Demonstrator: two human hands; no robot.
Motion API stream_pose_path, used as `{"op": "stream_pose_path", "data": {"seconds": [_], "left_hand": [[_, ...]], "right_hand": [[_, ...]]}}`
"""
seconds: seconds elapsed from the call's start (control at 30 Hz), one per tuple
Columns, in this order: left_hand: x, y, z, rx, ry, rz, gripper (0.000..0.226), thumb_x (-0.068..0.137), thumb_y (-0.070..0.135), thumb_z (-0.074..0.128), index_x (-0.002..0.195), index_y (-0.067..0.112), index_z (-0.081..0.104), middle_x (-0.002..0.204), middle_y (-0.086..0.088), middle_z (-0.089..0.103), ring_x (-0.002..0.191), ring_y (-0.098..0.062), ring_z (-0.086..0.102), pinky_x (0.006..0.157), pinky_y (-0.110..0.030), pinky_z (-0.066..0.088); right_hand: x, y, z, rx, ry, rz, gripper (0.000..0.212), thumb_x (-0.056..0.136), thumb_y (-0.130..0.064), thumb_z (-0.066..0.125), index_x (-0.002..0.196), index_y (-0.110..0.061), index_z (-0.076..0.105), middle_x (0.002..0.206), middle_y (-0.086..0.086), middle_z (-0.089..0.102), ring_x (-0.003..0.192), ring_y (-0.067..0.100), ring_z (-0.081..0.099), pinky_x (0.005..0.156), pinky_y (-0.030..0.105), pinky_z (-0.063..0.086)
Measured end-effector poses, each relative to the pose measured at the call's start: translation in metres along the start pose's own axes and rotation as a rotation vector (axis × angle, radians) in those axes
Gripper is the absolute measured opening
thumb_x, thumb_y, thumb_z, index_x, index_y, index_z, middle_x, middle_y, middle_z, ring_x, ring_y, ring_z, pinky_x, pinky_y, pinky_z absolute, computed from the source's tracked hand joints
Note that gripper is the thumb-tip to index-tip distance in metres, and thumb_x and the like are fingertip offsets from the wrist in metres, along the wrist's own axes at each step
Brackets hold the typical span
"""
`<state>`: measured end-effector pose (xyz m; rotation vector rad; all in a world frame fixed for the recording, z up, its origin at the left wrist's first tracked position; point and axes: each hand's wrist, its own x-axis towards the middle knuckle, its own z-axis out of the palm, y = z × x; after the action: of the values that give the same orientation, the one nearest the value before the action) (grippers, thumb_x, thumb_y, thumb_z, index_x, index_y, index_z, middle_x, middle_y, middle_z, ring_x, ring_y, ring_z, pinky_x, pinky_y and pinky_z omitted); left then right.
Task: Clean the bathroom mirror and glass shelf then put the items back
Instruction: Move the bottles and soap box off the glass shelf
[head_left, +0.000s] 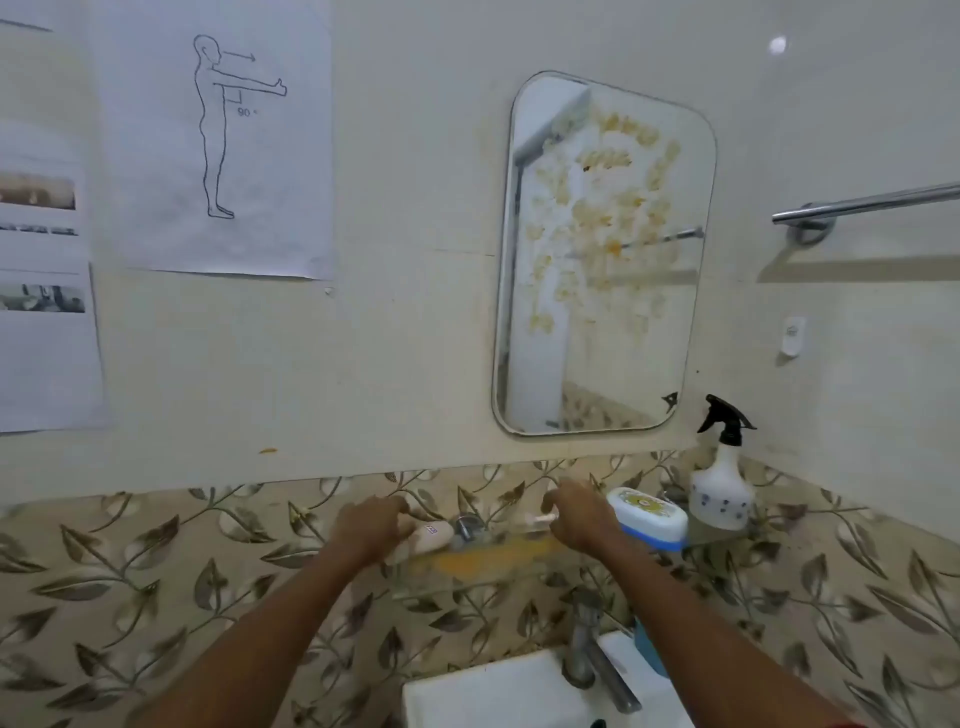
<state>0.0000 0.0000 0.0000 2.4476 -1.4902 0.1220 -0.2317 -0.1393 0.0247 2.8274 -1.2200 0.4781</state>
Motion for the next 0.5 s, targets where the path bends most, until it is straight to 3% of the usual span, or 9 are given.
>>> {"op": "stream_pose_path", "data": {"seconds": [0.07,0.2,0.3,0.4,0.5], "left_hand": [[0.001,0.007,0.009,-0.012,0.018,-0.002,0.035,0.090,0.042,0.045,0.122,0.029,0.053,0.121,-0.002,0.064,0.115,-0.023,0.053,0.094,-0.037,0.034],[0.009,0.018,0.024,0.074,0.031,0.009,0.044,0.086,0.052,0.050,0.124,0.029,0.048,0.119,0.002,0.066,0.113,-0.020,0.055,0.100,-0.040,0.026],[0.014,0.018,0.030,0.100,0.048,-0.005,0.050,0.081,0.056,0.056,0.122,0.029,0.048,0.118,0.004,0.066,0.111,-0.019,0.056,0.101,-0.040,0.024],[0.015,0.018,0.034,-0.018,0.086,-0.004,0.051,0.078,0.049,0.064,0.122,0.029,0.047,0.120,0.008,0.063,0.115,-0.015,0.054,0.099,-0.039,0.023],[0.012,0.017,0.031,-0.175,0.141,-0.040,0.047,0.074,0.040,0.070,0.117,0.028,0.054,0.117,0.008,0.064,0.111,-0.015,0.055,0.087,-0.036,0.022]], "right_hand": [[0.004,0.004,0.009,0.064,-0.112,0.010,0.031,0.087,-0.008,0.050,0.115,-0.014,0.063,0.132,0.012,0.048,0.130,0.030,0.038,0.099,0.038,0.038],[0.025,0.007,0.026,0.071,-0.087,-0.006,0.036,0.086,-0.006,0.051,0.119,-0.016,0.057,0.136,0.008,0.047,0.141,0.029,0.021,0.107,0.040,0.031],[0.042,-0.001,0.029,-0.031,-0.122,-0.070,0.046,0.083,-0.003,0.047,0.125,-0.020,0.054,0.135,0.007,0.051,0.132,0.030,0.032,0.108,0.041,0.028],[0.055,-0.005,0.035,-0.223,-0.168,-0.147,0.046,0.084,-0.007,0.048,0.127,-0.023,0.052,0.134,0.008,0.054,0.125,0.032,0.040,0.105,0.045,0.030],[0.060,-0.006,0.038,-0.407,-0.161,-0.212,0.045,0.086,-0.009,0.049,0.130,-0.020,0.048,0.133,0.010,0.052,0.125,0.031,0.039,0.102,0.045,0.031]]}}
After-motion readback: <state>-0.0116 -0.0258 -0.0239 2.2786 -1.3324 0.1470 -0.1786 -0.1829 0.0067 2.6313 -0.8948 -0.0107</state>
